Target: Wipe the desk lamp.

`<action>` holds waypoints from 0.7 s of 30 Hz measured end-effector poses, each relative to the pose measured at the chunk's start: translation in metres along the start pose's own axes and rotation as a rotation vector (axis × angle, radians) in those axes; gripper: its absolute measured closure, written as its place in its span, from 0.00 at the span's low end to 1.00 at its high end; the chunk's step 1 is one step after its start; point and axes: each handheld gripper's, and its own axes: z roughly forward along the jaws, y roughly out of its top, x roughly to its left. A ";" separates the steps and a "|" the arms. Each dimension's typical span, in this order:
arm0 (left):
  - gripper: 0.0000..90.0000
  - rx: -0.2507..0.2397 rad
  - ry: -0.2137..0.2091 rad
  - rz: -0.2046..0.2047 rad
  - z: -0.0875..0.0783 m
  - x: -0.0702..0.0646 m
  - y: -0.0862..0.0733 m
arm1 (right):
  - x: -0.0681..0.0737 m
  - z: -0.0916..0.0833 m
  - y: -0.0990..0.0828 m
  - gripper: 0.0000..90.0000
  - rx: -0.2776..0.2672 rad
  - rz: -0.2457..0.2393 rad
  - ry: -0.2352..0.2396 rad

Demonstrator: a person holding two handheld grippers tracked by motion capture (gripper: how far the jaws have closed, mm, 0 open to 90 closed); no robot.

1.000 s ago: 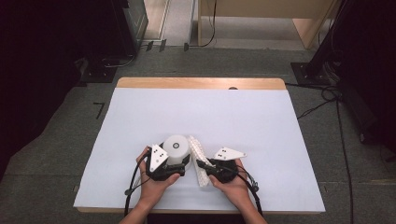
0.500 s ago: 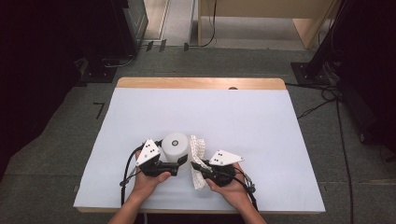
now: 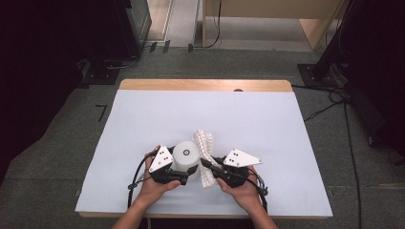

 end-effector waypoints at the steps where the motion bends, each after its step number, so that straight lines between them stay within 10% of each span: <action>1: 0.10 -0.003 0.001 0.000 0.000 0.000 0.000 | 0.000 0.000 0.000 0.89 -0.002 0.002 0.002; 12: 0.10 -0.089 0.019 -0.041 -0.018 0.009 0.011 | -0.002 0.017 -0.018 0.88 0.075 0.049 0.034; 21: 0.10 -0.053 0.026 -0.011 -0.012 0.007 0.007 | -0.003 0.016 -0.017 0.88 0.071 0.053 0.025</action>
